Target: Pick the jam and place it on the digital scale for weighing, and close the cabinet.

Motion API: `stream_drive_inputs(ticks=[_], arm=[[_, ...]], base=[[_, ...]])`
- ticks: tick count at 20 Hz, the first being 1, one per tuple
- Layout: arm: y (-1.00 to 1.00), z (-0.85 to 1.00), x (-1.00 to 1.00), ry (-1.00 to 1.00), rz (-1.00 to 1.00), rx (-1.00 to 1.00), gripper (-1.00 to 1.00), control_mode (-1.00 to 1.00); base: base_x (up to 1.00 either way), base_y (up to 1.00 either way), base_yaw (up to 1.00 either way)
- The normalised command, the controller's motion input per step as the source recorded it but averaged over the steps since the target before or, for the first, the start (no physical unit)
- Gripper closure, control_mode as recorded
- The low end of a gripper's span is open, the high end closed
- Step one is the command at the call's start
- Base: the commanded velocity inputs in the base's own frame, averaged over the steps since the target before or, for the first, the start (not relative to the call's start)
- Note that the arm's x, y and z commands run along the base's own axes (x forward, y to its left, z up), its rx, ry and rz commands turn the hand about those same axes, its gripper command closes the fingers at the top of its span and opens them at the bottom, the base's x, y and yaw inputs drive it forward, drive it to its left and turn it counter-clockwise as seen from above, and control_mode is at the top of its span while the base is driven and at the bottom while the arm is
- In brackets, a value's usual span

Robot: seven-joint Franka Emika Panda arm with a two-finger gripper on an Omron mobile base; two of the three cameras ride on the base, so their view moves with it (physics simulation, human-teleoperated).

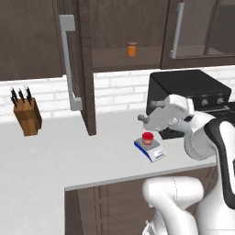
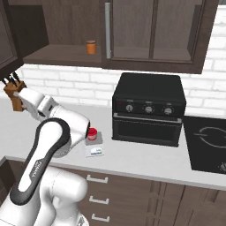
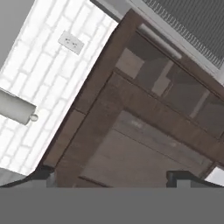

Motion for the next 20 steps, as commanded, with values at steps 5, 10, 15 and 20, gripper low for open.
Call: stream_drive_inputs(ticks=[5,10,15,20], arm=[[0.72,-0.02,-0.86,-0.45,-0.44,-0.21,-1.0,-1.0],[1.0,-0.12,-0.42,-0.54,-0.44,-0.18,-1.0,-1.0],[0.82,-0.19,-0.45,-0.54,-0.47,-0.05,-1.0,-1.0],[0.11,-0.03,-1.0,-0.43,-0.3,0.0,-1.0,-1.0]], base=[[0.0,0.0,0.0],[0.0,0.0,0.0],[0.0,0.0,0.0],[0.0,0.0,0.0]])
